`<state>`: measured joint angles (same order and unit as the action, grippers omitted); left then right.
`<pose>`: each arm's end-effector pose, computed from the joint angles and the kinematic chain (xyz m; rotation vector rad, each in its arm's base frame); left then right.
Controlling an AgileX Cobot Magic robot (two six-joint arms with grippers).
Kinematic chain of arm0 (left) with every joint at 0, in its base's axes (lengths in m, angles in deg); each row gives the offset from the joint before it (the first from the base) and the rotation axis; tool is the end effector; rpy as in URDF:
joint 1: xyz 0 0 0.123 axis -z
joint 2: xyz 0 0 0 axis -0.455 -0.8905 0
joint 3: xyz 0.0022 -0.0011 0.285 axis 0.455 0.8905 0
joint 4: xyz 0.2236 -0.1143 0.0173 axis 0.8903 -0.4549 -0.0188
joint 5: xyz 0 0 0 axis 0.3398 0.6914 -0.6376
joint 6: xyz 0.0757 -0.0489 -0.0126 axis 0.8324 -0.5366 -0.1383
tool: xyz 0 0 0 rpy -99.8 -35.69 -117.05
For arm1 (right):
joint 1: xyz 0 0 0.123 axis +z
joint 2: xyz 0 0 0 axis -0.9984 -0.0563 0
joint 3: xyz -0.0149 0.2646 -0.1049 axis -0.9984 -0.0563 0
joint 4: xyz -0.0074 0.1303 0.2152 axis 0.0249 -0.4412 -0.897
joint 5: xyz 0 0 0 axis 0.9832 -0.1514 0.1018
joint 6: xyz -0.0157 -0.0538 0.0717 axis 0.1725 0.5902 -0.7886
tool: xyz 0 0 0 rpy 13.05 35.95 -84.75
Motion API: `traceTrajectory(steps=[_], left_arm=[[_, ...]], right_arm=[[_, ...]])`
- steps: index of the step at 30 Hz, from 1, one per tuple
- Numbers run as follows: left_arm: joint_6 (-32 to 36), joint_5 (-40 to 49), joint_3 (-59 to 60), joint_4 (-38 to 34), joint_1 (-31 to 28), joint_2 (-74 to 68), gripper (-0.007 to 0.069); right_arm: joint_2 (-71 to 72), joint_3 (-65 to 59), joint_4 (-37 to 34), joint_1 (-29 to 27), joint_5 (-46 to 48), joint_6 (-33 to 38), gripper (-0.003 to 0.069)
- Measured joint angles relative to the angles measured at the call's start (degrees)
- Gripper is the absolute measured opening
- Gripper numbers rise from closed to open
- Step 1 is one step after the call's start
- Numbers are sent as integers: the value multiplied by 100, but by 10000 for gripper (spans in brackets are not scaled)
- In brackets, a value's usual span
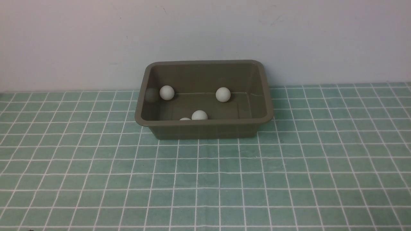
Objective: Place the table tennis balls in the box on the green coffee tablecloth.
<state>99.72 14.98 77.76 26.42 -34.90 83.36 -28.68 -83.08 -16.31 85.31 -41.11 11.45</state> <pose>0.0518 -0.0015 0.1708 -0.0402 1.8977 0.0239 0.0521 0.0004 0.1720 -0.0043 1.8773 -0.0100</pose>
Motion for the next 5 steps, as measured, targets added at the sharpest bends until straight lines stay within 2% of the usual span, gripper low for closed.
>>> traceTrajectory(steps=[5], left_arm=[[0, 0, 0, 0, 0, 0, 373]], right_arm=[[0, 0, 0, 0, 0, 0, 261]])
